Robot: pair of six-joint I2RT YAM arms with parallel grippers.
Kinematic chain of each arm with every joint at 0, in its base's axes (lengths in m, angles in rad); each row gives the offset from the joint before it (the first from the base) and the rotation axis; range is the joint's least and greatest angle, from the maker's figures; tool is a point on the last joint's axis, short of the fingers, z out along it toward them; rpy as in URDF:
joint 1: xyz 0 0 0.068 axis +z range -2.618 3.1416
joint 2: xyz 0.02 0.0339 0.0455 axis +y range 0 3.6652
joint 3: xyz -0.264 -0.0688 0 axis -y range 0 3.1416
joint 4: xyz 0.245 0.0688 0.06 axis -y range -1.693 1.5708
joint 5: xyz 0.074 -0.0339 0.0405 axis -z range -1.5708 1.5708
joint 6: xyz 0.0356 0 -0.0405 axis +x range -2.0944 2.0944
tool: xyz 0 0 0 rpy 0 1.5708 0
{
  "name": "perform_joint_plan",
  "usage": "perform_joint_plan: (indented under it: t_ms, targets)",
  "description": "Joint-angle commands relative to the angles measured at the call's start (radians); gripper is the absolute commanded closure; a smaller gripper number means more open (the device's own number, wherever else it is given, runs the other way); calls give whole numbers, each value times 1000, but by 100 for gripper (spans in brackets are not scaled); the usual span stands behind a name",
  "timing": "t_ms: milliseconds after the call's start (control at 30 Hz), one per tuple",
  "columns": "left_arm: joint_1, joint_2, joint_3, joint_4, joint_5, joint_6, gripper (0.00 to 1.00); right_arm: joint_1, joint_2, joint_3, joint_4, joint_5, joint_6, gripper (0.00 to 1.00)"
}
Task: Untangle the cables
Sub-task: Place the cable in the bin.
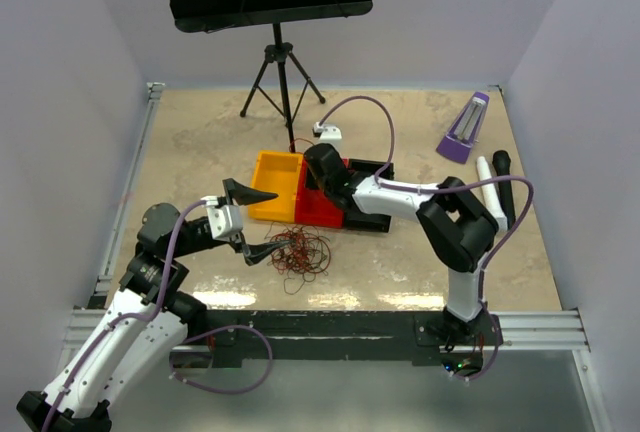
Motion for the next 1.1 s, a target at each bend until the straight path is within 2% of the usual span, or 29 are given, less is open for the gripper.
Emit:
perform_joint_plan:
  t_ms: [0,267,333,533,667,1067]
  targets:
    - [8,-4,20,36,14,-18,0,-7,5,27,-92,-14,41,100]
    - [8,0,16,70,17,-32,0,-11,47,76,-190,-60,52,99]
    - [8,2,17,73,17,-35,0,-11,53,80,-198,-68,53,91]
    - [8,5,27,74,18,-37,0,-17,56,96,-229,-63,66,49]
    - [10,11,25,80,21,-40,0,-20,-4,94,-233,-69,66,45]
    - [13,8,20,88,24,-37,0,-11,-254,54,-283,-163,35,44]
